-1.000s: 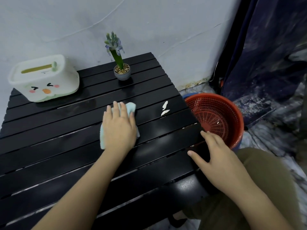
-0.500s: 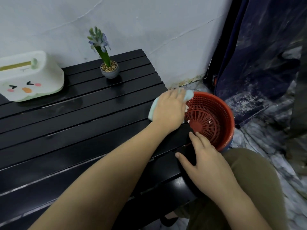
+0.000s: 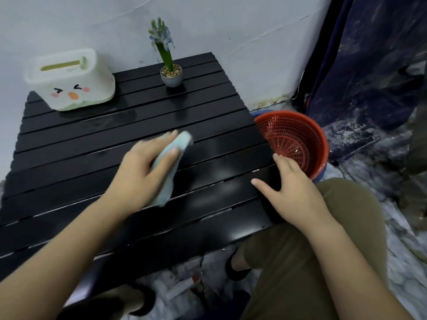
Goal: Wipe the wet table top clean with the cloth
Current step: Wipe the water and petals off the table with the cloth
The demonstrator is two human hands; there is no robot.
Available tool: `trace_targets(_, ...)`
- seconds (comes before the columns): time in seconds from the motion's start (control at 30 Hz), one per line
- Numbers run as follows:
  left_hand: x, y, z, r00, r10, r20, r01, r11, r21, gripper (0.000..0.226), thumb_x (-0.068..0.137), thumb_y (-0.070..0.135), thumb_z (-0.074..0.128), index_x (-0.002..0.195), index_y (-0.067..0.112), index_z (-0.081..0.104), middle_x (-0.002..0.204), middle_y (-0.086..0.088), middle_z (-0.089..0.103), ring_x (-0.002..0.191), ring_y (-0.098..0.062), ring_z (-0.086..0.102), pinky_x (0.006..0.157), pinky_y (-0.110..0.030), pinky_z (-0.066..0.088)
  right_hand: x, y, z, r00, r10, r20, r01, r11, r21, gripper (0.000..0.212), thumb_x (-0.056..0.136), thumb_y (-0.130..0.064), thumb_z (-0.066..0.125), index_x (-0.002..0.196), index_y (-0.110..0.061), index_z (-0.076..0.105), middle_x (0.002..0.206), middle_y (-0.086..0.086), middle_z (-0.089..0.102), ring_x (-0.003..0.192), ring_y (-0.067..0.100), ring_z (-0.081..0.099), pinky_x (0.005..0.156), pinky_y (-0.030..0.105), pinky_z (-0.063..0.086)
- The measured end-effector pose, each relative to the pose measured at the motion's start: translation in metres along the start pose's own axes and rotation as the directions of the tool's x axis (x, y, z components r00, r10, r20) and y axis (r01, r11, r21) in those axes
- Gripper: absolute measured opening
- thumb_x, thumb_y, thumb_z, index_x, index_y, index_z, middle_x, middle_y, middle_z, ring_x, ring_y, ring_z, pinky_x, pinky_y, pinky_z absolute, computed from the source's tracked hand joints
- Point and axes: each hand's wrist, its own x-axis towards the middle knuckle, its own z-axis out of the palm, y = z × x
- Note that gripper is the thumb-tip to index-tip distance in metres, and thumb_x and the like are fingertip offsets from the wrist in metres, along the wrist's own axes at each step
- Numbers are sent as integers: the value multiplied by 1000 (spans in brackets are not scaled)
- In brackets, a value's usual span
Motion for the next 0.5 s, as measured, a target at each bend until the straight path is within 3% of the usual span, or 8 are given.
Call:
trace_targets(0.1,-66,-21,-7,984,-72,161,44,984,174,59,100,58,33,156,37,31,165,3,29,154,-15,23,123,-32,20,-8,2,-2,1000,30,0,-30,1000,-7,87,90,-60,55,155,-11,25,158,6,32,142,23,36,109,34,37)
trace_targets(0.2,-85,-27,10,962,-112,250,15,933,360,59,101,64,21,157,45,19,170,5,9,158,-21,3,127,-45,10,-14,4,-4,999,31,18,-31,999,-6,85,91,-60,55,155,-12,27,156,6,36,140,23,39,108,34,37)
trace_targets(0.33,-61,-10,36,963,-49,264,-59,920,387,56,106,53,22,158,33,27,168,1,16,157,-22,7,127,-36,5,-15,4,-7,1000,17,22,-16,1000,-24,81,92,-57,57,153,-10,32,154,6,40,140,24,40,109,34,36)
trace_targets(0.5,-19,25,82,953,48,300,-160,918,362,60,106,49,19,156,21,35,165,-7,27,155,-30,18,127,-41,12,-14,4,-7,1000,16,0,-16,999,-46,82,91,-56,59,152,-8,34,154,9,42,140,26,41,110,36,35)
